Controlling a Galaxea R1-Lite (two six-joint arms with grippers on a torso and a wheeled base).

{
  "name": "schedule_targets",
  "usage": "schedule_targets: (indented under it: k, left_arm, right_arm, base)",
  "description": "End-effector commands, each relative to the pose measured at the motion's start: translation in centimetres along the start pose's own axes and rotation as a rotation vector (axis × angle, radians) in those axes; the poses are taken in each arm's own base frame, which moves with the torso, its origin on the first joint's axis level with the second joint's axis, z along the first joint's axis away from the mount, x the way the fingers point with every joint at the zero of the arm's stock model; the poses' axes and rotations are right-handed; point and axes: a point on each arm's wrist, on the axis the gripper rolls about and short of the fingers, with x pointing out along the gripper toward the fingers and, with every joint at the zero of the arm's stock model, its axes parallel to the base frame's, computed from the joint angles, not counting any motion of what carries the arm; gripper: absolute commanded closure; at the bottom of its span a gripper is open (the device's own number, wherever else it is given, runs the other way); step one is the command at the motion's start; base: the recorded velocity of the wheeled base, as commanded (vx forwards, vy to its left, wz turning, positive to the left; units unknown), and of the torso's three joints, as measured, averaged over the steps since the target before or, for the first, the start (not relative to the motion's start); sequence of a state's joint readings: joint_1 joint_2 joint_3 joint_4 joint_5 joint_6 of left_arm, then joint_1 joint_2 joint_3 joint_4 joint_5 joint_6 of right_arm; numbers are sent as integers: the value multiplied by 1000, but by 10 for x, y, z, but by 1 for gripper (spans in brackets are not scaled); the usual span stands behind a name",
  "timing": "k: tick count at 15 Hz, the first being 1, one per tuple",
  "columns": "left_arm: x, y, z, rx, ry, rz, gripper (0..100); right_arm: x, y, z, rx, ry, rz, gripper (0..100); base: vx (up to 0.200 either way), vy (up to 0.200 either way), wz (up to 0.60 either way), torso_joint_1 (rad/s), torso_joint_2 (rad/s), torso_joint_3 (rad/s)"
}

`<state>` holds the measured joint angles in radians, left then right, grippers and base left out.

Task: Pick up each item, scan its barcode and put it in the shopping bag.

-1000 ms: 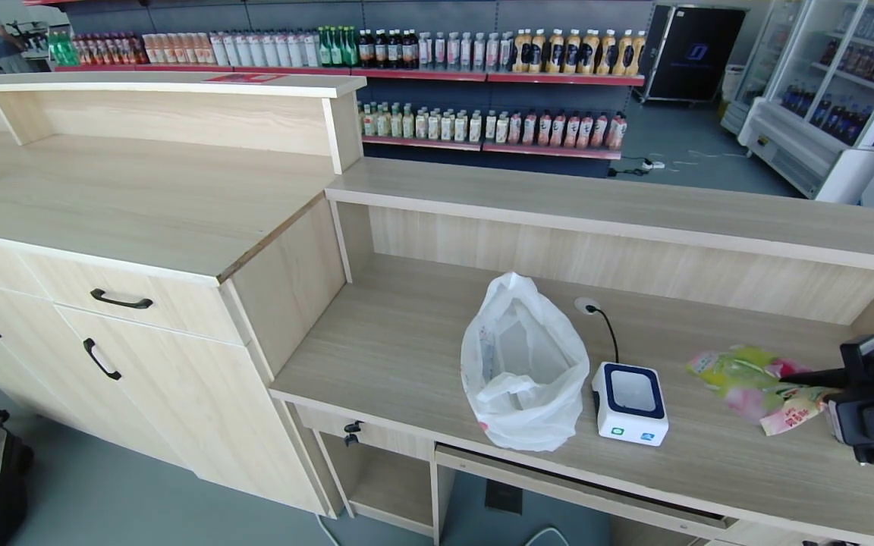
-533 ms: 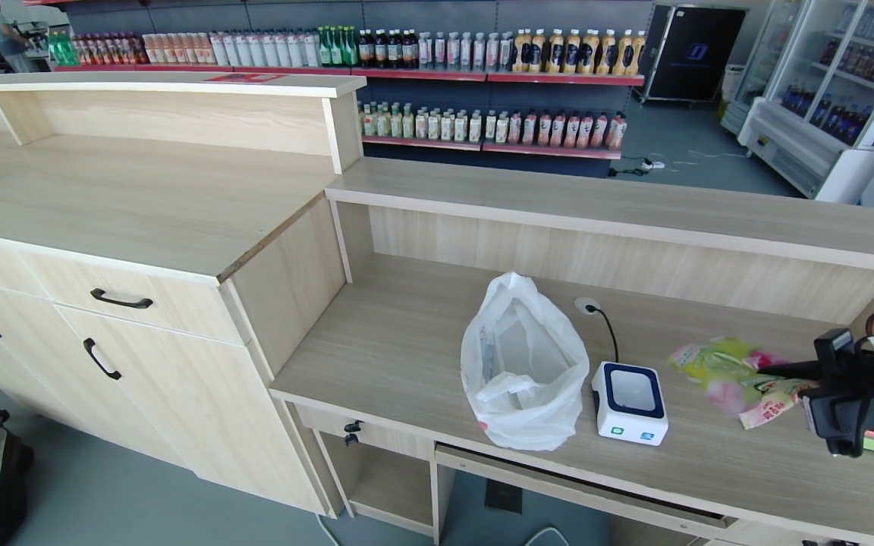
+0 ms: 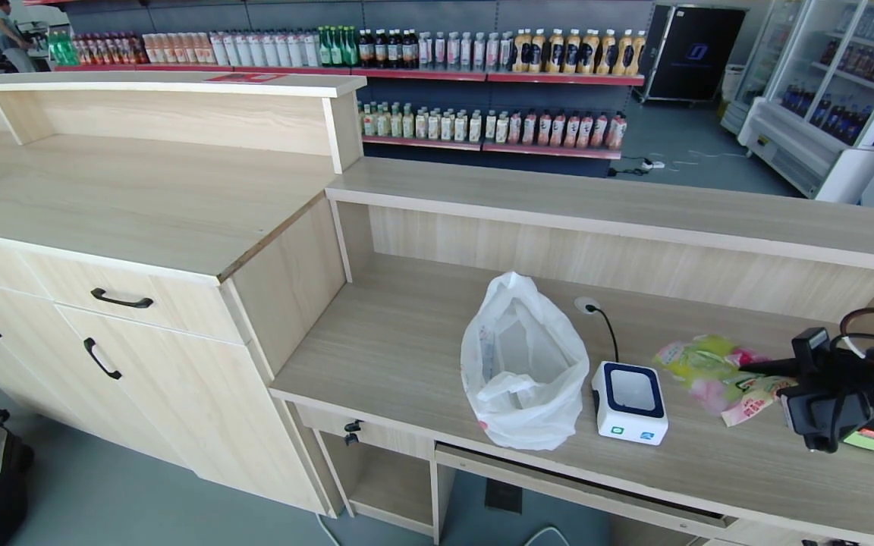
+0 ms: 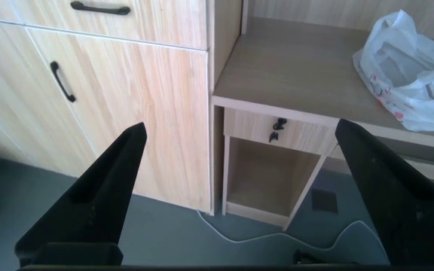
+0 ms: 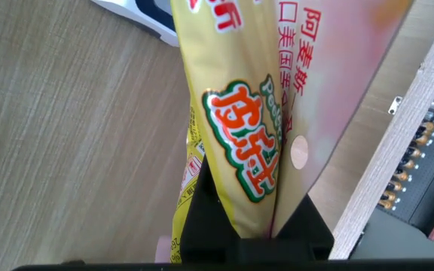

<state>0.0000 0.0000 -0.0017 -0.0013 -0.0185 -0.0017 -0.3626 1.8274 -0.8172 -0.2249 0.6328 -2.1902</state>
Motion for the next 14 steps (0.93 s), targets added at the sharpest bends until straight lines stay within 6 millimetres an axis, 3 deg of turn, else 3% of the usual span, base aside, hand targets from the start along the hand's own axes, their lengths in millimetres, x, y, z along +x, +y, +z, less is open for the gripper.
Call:
schedule_targets:
  k: [1,6,14]
  left_arm:
    - [0,0,0,0,0,0,0]
    - [0,0,0,0,0,0,0]
    - [0,0,0,0,0,0,0]
  right_arm:
    - [6,3,0,9,-13,13,100]
    - [28,-2,-1,-16,-50,11,100]
    - [41,1,-8,-26,-44,-2,100]
  base:
    - [0,0,0,0,0,0]
    - [0,0,0,0,0,0]
    - [0,0,0,0,0,0]
